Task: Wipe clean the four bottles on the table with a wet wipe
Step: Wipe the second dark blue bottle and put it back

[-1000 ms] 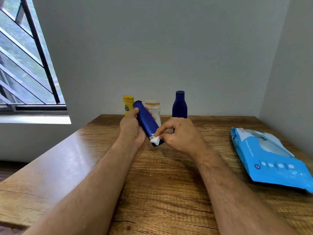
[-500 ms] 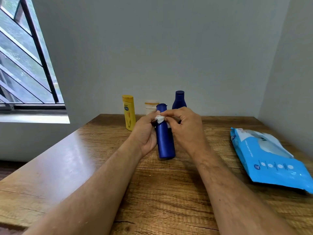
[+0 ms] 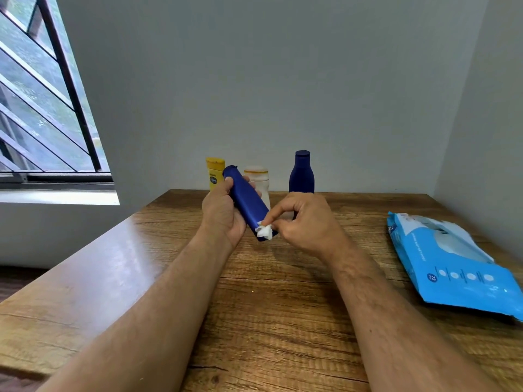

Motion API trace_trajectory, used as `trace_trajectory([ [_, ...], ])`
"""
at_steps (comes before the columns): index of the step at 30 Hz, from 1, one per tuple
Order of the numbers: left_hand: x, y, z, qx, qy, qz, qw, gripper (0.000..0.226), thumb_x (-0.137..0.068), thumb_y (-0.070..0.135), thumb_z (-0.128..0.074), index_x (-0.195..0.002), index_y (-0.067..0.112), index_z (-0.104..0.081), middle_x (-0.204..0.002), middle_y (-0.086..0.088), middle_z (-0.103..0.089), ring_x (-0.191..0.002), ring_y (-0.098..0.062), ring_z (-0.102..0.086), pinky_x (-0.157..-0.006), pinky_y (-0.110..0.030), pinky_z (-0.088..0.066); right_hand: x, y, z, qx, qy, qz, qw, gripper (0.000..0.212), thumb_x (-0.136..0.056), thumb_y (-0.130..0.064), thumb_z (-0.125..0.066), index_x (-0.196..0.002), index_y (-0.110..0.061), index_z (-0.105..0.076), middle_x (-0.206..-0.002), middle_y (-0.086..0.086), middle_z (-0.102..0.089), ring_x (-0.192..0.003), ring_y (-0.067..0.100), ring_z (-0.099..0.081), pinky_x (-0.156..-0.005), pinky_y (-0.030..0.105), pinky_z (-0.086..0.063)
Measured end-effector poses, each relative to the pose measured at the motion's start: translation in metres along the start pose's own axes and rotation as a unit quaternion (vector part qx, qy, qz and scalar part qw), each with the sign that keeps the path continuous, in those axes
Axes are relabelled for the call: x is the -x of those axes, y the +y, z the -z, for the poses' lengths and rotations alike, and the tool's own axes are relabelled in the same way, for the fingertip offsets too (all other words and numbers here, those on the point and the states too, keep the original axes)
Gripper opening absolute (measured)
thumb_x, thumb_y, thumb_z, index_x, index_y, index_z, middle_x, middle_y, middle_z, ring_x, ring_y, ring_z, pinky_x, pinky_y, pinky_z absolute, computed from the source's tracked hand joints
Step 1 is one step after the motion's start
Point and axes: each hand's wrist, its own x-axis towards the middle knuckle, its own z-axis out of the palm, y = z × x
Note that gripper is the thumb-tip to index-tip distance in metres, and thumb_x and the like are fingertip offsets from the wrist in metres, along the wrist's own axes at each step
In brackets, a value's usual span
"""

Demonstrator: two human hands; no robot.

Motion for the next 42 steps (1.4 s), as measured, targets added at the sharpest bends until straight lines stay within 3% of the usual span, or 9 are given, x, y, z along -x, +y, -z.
trace_trajectory([
  [4, 0.009, -0.007, -0.004, -0.022, -0.030, 0.040, 0.998, 0.021, -0.103, 0.017, -0.051, -0.116, 0.001, -0.055, -0.097, -0.015, -0.066, -0.085, -0.024, -0.064, -0.078, -0.040, -0.057, -0.004, 0.003, -0.005, 0.003, 0.033, 0.007, 0.999, 0.017, -0.086, -0.015, -0.071, -0.088, -0.030, -0.078, -0.097, -0.011, -0.064, -0.089, 0.003, -0.060, -0.079, 0.014, -0.049],
  [10, 0.014, -0.005, -0.005, -0.104, -0.102, 0.051, 0.988, 0.038, -0.098, 0.014, -0.058, -0.131, -0.004, -0.055, -0.110, -0.020, -0.064, -0.098, -0.029, -0.065, -0.089, -0.042, -0.058, -0.008, 0.001, -0.001, -0.030, 0.116, 0.022, 0.993, 0.015, -0.091, -0.021, -0.068, -0.102, -0.028, -0.076, -0.101, -0.009, -0.064, -0.095, 0.002, -0.060, -0.084, 0.015, -0.048],
  [15, 0.008, 0.007, 0.001, -0.110, -0.094, 0.019, 0.989, 0.015, -0.095, 0.014, -0.063, -0.108, 0.005, -0.062, -0.090, -0.011, -0.063, -0.078, -0.021, -0.062, -0.079, -0.037, -0.057, -0.003, -0.006, -0.002, -0.061, 0.036, -0.005, 0.997, 0.015, -0.087, -0.015, -0.073, -0.094, -0.027, -0.077, -0.097, -0.014, -0.067, -0.087, -0.013, -0.059, -0.072, 0.002, -0.045],
  [21, 0.001, 0.011, 0.007, -0.101, 0.009, -0.007, 0.995, 0.033, -0.087, 0.019, -0.075, -0.112, 0.007, -0.059, -0.101, -0.014, -0.065, -0.081, -0.024, -0.063, -0.078, -0.037, -0.057, -0.003, -0.004, -0.004, -0.022, -0.059, -0.045, 0.997, 0.017, -0.082, -0.010, -0.075, -0.080, -0.026, -0.079, -0.082, -0.011, -0.073, -0.068, -0.005, -0.063, -0.055, 0.008, -0.045],
  [28, 0.009, 0.000, -0.001, -0.129, -0.022, 0.044, 0.990, 0.016, -0.090, 0.013, -0.071, -0.100, 0.004, -0.061, -0.082, -0.010, -0.065, -0.066, -0.021, -0.067, -0.063, -0.034, -0.060, -0.003, -0.005, -0.003, -0.070, 0.030, -0.031, 0.997, 0.013, -0.087, -0.017, -0.072, -0.089, -0.029, -0.078, -0.088, -0.019, -0.066, -0.069, -0.017, -0.057, -0.066, 0.008, -0.042],
  [33, 0.015, -0.008, -0.005, -0.158, -0.084, 0.044, 0.983, 0.035, -0.091, 0.010, -0.070, -0.123, -0.001, -0.062, -0.095, -0.013, -0.073, -0.071, -0.016, -0.073, -0.067, -0.029, -0.060, -0.006, -0.005, 0.000, -0.080, 0.107, -0.024, 0.991, 0.013, -0.091, -0.019, -0.069, -0.099, -0.027, -0.076, -0.103, -0.010, -0.065, -0.089, -0.007, -0.058, -0.077, 0.009, -0.048],
  [36, 0.013, -0.007, -0.005, -0.163, -0.082, 0.036, 0.982, 0.048, -0.090, 0.015, -0.072, -0.131, -0.002, -0.053, -0.100, -0.015, -0.070, -0.072, -0.018, -0.071, -0.065, -0.030, -0.060, -0.007, -0.003, 0.001, -0.078, 0.095, -0.023, 0.992, 0.013, -0.089, -0.017, -0.070, -0.094, -0.027, -0.077, -0.102, -0.011, -0.066, -0.087, -0.011, -0.059, -0.070, 0.004, -0.048],
  [40, 0.004, -0.003, 0.001, -0.160, -0.037, 0.024, 0.986, 0.049, -0.090, 0.017, -0.072, -0.132, 0.004, -0.050, -0.096, -0.015, -0.071, -0.073, -0.022, -0.071, -0.069, -0.038, -0.063, -0.007, 0.000, 0.000, -0.110, 0.014, -0.055, 0.992, 0.019, -0.083, -0.008, -0.074, -0.083, -0.026, -0.079, -0.099, -0.013, -0.073, -0.091, -0.006, -0.065, -0.077, 0.018, -0.056],
  [42, 0.000, 0.000, 0.005, -0.149, -0.010, 0.004, 0.989, 0.050, -0.089, 0.019, -0.073, -0.132, 0.005, -0.051, -0.094, -0.014, -0.071, -0.071, -0.020, -0.071, -0.066, -0.036, -0.062, -0.005, -0.001, 0.000, -0.071, -0.023, -0.057, 0.996, 0.021, -0.081, -0.006, -0.074, -0.080, -0.026, -0.079, -0.088, -0.014, -0.072, -0.083, -0.009, -0.064, -0.067, 0.009, -0.052],
])
